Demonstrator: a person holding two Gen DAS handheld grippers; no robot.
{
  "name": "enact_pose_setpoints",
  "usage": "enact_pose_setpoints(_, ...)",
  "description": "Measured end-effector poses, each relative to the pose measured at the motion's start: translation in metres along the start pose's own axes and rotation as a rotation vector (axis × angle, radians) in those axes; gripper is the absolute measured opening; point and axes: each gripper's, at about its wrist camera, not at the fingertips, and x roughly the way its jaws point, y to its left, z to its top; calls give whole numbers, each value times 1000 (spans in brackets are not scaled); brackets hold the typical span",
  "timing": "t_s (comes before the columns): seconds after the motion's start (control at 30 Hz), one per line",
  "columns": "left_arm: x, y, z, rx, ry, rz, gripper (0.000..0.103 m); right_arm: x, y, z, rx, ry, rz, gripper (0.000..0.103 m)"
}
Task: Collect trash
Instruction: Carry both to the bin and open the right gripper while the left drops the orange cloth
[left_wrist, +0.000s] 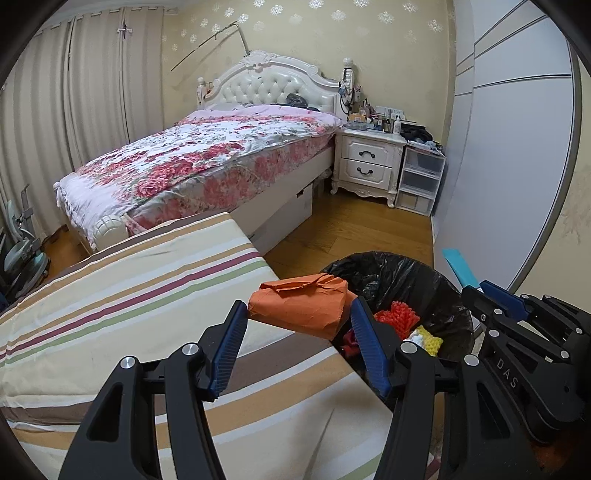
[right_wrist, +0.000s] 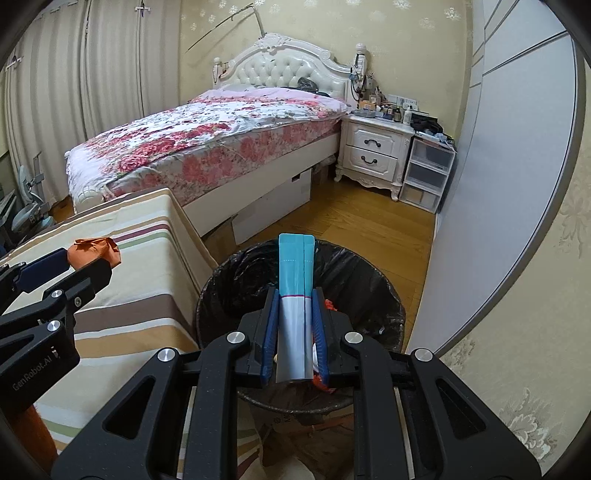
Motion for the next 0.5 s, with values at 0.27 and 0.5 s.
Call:
enact_pose_setpoints(0.27,37,-18,9,22,46,11,58,23,-16,3,43,23,-15,18)
enact_pose_setpoints(0.5,64,-27,17,29,79,19,58,43,-27,5,74,46,-24,18)
